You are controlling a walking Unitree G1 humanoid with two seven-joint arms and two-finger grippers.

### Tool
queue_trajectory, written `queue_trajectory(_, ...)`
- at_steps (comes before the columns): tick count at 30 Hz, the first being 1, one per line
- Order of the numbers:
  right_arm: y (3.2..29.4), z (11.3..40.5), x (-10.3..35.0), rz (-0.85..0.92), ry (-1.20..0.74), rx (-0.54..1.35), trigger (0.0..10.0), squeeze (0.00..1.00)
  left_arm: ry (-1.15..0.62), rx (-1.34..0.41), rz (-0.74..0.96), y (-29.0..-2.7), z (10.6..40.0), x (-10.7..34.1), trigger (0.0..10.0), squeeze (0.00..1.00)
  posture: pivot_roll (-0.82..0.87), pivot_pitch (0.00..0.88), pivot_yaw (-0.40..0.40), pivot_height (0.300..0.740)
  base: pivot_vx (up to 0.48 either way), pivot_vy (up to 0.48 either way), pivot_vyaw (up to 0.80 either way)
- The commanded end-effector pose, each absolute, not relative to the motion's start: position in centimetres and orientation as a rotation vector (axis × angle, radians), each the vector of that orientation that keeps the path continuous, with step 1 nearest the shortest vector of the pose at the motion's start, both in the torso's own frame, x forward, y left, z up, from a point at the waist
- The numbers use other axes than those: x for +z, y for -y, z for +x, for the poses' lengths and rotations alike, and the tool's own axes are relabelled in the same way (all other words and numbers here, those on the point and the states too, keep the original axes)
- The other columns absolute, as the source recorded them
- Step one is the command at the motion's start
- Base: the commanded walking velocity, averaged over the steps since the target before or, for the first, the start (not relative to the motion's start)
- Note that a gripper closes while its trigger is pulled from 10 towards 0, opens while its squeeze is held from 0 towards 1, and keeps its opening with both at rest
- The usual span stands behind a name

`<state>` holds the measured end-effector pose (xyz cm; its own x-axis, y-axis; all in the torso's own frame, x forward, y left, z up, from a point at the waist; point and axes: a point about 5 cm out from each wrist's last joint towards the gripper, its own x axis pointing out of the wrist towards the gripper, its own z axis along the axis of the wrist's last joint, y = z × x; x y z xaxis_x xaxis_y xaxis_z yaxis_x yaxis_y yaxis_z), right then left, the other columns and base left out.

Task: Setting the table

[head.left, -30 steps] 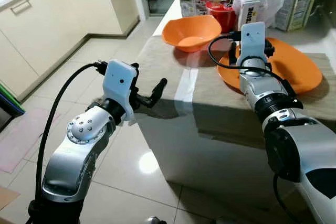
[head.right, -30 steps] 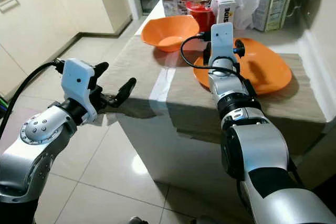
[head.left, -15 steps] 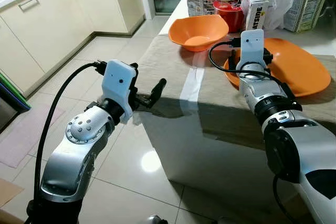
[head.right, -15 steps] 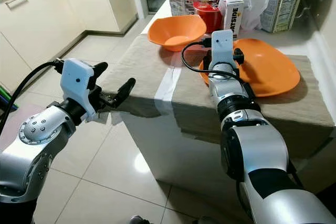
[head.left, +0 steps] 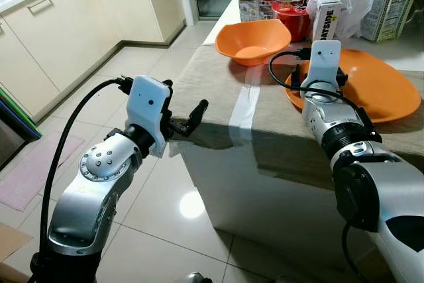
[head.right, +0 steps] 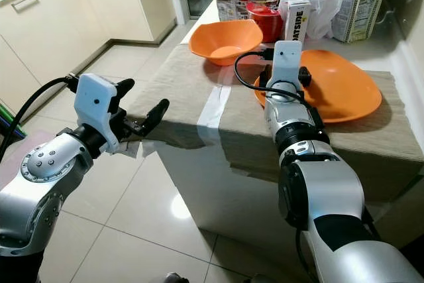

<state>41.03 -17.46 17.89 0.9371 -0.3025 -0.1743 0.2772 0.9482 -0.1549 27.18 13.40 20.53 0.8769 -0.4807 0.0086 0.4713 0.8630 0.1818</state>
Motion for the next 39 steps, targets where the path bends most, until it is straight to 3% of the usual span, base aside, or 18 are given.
queue_trajectory(1,17.3,40.2,15.1,-0.123,-0.312,-0.298,10.0,0.0,0.064,-0.484,0.195,-14.0,27.1,21.0,10.0,0.0,-0.06,0.011,0.173,0.735,0.0,0.0,0.0)
queue_trajectory(12,16.4,39.4,13.0,0.0,-0.413,-0.279,9.7,0.0,0.069,-0.487,0.206,-14.2,27.1,21.3,10.0,0.0,-0.06,0.011,0.175,0.735,0.0,0.0,0.0)
queue_trajectory(13,16.4,39.4,12.8,0.014,-0.424,-0.279,0.0,0.0,0.07,-0.487,0.207,-14.2,27.1,21.3,10.0,0.0,-0.06,0.011,0.175,0.735,0.0,0.0,0.0)
queue_trajectory(39,16.1,38.9,11.9,0.076,-0.451,-0.273,0.0,0.0,0.075,-0.488,0.216,-14.3,27.3,21.5,10.0,0.0,-0.06,0.004,0.171,0.735,0.0,0.0,0.0)
